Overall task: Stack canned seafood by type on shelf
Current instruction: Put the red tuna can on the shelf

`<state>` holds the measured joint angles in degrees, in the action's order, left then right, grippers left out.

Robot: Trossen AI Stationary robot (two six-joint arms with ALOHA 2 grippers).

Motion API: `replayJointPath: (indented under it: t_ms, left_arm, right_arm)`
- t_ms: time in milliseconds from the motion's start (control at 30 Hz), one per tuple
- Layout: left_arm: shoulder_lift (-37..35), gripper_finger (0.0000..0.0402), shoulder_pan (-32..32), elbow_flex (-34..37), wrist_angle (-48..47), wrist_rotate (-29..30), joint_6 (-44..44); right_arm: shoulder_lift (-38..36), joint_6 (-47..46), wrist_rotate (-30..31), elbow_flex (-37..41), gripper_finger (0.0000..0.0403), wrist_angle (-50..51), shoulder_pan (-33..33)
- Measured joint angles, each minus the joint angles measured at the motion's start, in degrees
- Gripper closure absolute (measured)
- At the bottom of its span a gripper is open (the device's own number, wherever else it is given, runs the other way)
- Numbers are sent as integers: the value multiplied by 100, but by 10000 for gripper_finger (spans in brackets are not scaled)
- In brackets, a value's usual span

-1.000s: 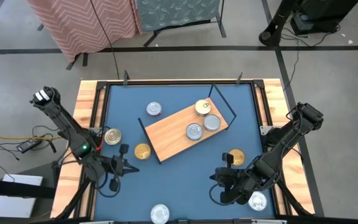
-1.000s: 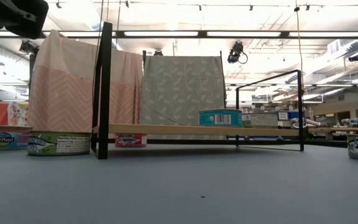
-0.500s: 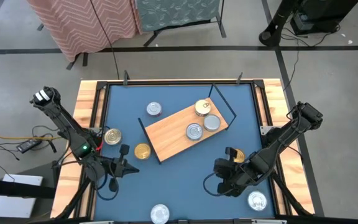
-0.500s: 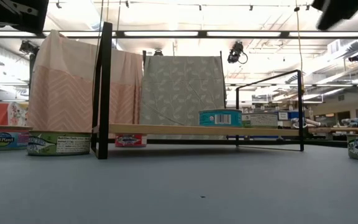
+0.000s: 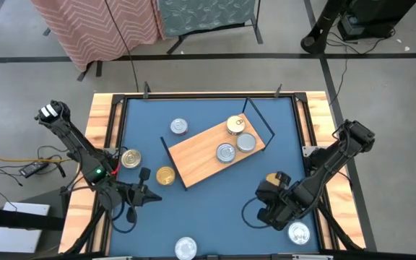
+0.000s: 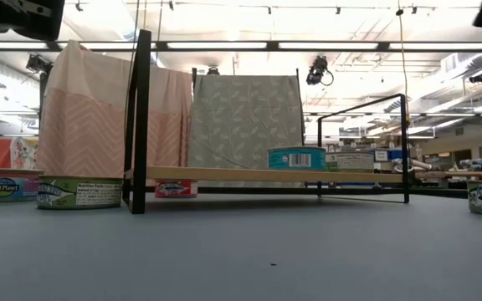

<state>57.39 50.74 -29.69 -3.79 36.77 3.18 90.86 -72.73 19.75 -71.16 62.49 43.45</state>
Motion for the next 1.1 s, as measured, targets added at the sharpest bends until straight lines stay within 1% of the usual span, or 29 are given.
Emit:
replayJointPath:
  t_ms: [133,300,467,600,700,900,1100]
  left_arm:
    - [-2,397,0,0,28,0,0]
    - [0,397,0,0,77,-94,-24]
    - [0,398,0,0,104,-149,-22]
    - [0,398,0,0,122,-151,-22]
    - [2,398,0,0,142,-151,-28]
    - [2,398,0,0,144,-151,-32]
    - [2,398,0,0,181,-151,-20]
  right_arm:
    - [60,-390,-380,0,394,-436,250]
    - [216,-1290,-893,1,395,-371,629]
    - [366,-2067,-1106,4,394,-488,1053]
    - [372,-2610,-1079,67,394,-649,1316]
    - [372,-2844,-1132,246,395,-977,1467]
    - [372,-3394,-1477,957,395,-1990,1686]
    - [372,-3641,-1733,1224,395,-2124,1772]
